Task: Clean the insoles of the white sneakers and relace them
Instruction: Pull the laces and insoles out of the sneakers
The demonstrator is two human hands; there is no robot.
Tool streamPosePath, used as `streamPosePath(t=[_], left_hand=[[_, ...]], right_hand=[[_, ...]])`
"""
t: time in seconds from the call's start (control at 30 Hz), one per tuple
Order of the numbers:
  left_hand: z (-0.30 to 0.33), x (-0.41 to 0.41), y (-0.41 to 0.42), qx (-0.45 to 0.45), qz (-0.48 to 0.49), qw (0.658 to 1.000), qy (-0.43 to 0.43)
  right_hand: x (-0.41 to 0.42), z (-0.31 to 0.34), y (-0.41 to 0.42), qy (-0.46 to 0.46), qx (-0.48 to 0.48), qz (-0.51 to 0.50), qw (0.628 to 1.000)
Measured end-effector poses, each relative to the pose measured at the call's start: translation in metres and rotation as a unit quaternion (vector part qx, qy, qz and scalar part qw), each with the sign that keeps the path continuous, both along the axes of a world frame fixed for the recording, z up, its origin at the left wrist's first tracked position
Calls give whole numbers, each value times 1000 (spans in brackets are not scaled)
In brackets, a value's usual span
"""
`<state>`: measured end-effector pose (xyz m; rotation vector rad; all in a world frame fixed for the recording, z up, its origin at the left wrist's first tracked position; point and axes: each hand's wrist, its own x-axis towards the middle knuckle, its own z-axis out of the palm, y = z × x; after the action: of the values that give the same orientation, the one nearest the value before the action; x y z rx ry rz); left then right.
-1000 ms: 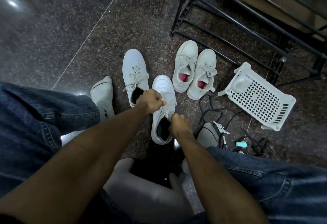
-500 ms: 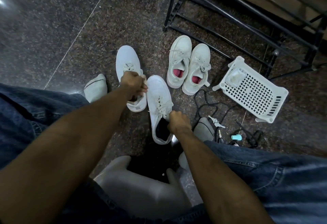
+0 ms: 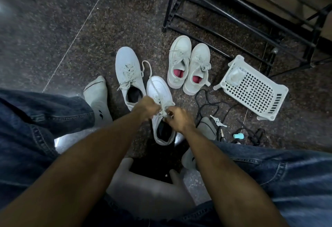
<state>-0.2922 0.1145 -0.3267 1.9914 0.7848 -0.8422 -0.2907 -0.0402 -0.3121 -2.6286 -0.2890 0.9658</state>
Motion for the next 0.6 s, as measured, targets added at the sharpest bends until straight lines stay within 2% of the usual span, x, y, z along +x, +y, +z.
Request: streamPosePath(t=[0.07, 0.17, 0.23, 0.33, 0.4, 0.43, 0.5, 0.6], left_hand=[[-7, -21, -13, -2, -13, 1000, 28], [-7, -22, -15, -31, -2, 999, -20], [6, -8, -9, -108, 78, 990, -48], [39, 26, -3, -234, 272, 926, -113], [59, 57, 1, -277, 338, 884, -165], [66, 71, 5, -283, 342, 876, -188], [76, 94, 10, -262, 311, 887, -221], [71, 102, 12, -164, 212, 933, -238]], right_hand=[[-3, -1, 2, -20, 2, 9, 1000], [-5, -3, 4, -34, -8, 15, 999], [-5, -6, 4, -37, -13, 24, 999], [-4, -11, 5, -37, -13, 28, 999], [-4, -15, 3, -37, -12, 25, 999], [-5, -16, 2, -40, -9, 25, 999], [-7, -17, 0, -59, 11, 32, 998], [-7, -24, -1, -59, 54, 21, 997]])
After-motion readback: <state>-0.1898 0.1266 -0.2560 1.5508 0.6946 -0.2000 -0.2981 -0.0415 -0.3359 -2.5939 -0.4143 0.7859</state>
